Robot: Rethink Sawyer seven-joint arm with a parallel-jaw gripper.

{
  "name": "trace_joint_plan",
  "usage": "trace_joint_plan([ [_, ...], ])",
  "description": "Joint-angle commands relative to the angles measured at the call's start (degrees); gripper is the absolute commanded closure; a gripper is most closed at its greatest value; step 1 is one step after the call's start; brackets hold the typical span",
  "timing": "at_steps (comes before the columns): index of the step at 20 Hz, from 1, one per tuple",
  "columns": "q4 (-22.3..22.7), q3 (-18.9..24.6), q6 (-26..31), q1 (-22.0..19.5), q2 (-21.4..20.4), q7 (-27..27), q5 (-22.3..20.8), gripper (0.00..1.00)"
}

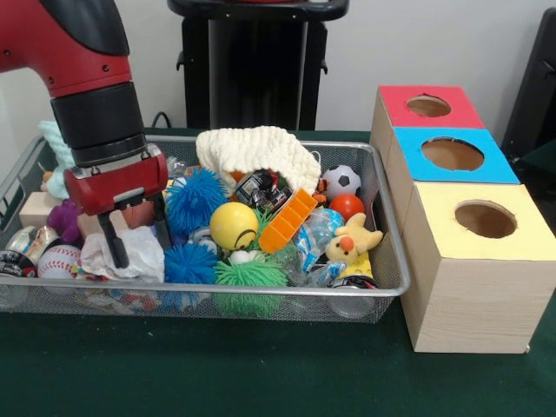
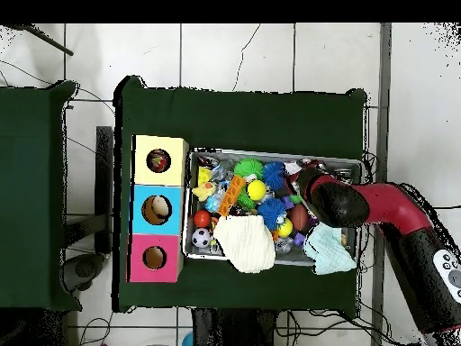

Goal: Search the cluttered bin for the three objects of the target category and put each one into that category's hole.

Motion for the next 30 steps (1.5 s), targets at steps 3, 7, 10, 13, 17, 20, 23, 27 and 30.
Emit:
trace_joint_plan([
  [3, -4.6, 1.1, 7.2, -0.1, -1.6, -19.2, 0.3, 0.0],
  [7, -4.7, 0.8, 6.0, 0.0, -1.7, -17.8, 0.4, 1.0],
  [10, -4.3, 0.7, 6.2, 0.4, -2.6, -17.8, 0.2, 1.0],
  [13, -3.4, 0.4, 6.1, 0.7, -3.5, -16.4, 0.3, 1.0],
  [17, -2.6, 0.1, 6.0, 1.1, -4.5, -15.0, 0.4, 1.0],
  [20, -0.8, -0.1, 6.1, 1.4, -7.0, -12.9, 1.0, 1.0],
  [23, 4.5, 0.0, 7.7, 1.9, -14.1, -6.9, 4.2, 1.0],
  [27, 9.9, -0.3, 10.0, 3.6, -22.9, 0.2, 9.7, 1.0],
  [30, 11.5, -2.0, 10.2, 5.7, -26.4, 3.4, 12.0, 1.0],
])
